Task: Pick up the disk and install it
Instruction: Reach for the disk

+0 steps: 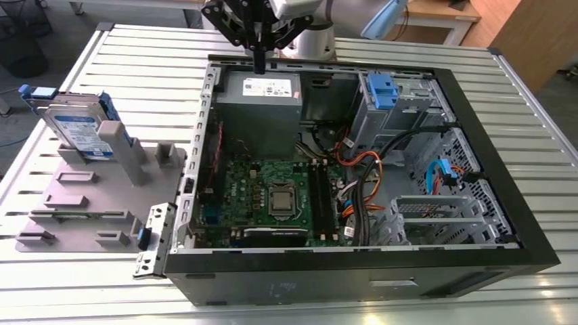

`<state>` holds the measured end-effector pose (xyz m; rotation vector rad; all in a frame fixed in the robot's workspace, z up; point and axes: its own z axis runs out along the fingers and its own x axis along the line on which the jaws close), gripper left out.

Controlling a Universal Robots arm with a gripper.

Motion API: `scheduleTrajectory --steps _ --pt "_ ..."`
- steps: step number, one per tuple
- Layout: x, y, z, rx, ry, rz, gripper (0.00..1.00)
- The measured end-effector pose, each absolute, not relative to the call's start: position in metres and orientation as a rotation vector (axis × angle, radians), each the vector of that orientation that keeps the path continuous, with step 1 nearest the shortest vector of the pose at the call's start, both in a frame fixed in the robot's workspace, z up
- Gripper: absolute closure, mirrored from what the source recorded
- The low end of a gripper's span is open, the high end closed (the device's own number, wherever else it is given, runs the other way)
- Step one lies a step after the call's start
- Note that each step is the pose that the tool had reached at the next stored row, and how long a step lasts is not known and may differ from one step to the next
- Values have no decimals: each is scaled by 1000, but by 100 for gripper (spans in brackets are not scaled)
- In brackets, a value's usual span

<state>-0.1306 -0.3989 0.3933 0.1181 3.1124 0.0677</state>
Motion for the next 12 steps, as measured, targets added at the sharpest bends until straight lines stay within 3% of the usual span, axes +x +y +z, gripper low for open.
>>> scheduleTrajectory --steps 12 --pt "-136 -399 393 118 3113 68 89"
